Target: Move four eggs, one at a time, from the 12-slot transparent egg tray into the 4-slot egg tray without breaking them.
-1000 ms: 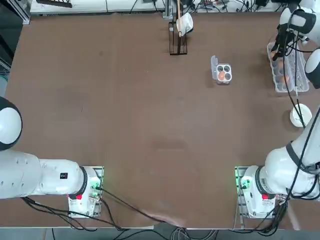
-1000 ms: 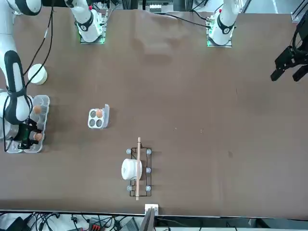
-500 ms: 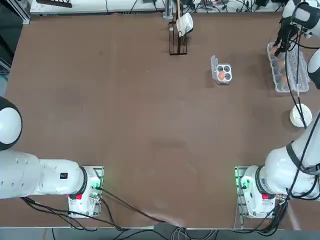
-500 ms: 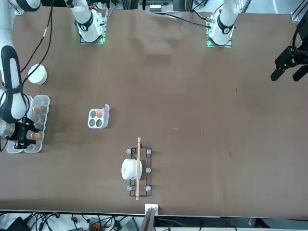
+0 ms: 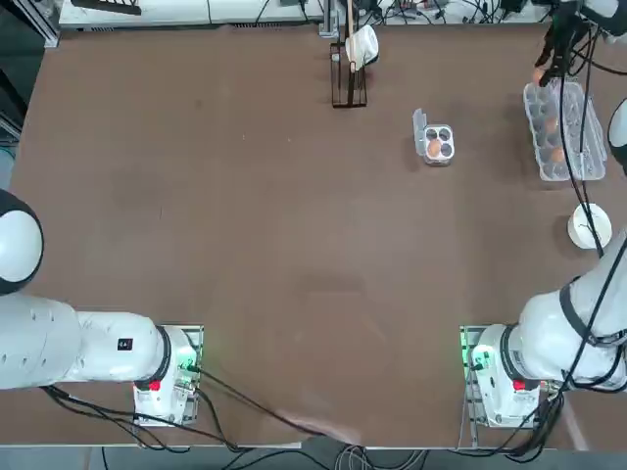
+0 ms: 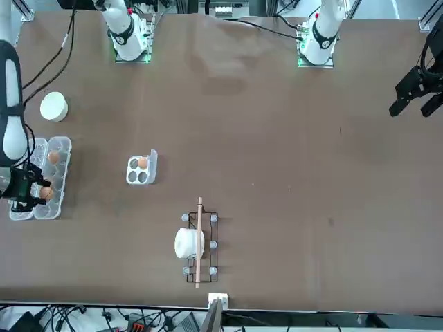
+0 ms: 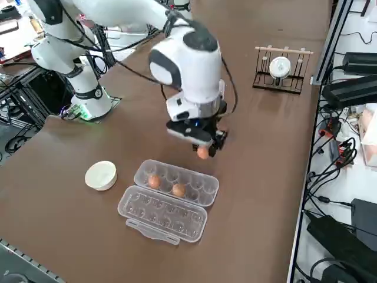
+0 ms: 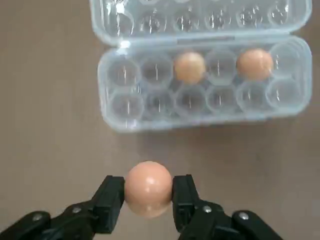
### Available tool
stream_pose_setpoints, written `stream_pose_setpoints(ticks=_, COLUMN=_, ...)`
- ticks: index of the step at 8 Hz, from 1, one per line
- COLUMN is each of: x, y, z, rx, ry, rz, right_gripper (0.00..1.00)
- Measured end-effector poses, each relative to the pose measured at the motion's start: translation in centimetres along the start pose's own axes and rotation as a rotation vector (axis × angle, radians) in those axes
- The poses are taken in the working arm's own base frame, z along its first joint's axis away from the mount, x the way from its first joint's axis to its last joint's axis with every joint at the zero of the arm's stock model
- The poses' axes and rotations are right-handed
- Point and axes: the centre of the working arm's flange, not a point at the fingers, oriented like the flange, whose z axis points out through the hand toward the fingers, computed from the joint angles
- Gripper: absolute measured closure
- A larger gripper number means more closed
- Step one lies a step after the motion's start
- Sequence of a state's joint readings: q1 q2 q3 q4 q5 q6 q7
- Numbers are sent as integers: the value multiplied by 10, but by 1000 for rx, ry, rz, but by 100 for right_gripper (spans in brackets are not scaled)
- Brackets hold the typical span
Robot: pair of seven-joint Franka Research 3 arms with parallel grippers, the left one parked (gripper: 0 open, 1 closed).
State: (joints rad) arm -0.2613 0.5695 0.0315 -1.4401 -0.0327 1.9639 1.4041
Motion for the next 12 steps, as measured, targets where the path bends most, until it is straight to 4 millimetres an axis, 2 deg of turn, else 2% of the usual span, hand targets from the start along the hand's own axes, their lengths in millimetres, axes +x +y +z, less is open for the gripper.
stream_pose_setpoints(ticks=2, x=-79, y=0, z=-26, rx=-19, ry=-10, rz=-34, right_gripper=44)
stream_pose_setpoints(ticks=3, x=-121, y=0, z=-30, rx=-23, ry=-16, rz=-33, right_gripper=44)
stream_pose_setpoints(ticks=5, x=-186, y=8, z=-19, rx=-53, ry=-10, rz=-21, right_gripper=44)
stream_pose_setpoints(ticks=7, x=-227, y=25, z=0, rx=-84, ry=-13, rz=-22, right_gripper=44)
stream_pose_setpoints(ticks=10, x=-267, y=58, z=15, rx=-43, ry=-30, rz=-5, right_gripper=44)
stream_pose_setpoints(ticks=12, x=-297, y=77, z=40, rx=-17, ry=-31, rz=-8, right_gripper=44)
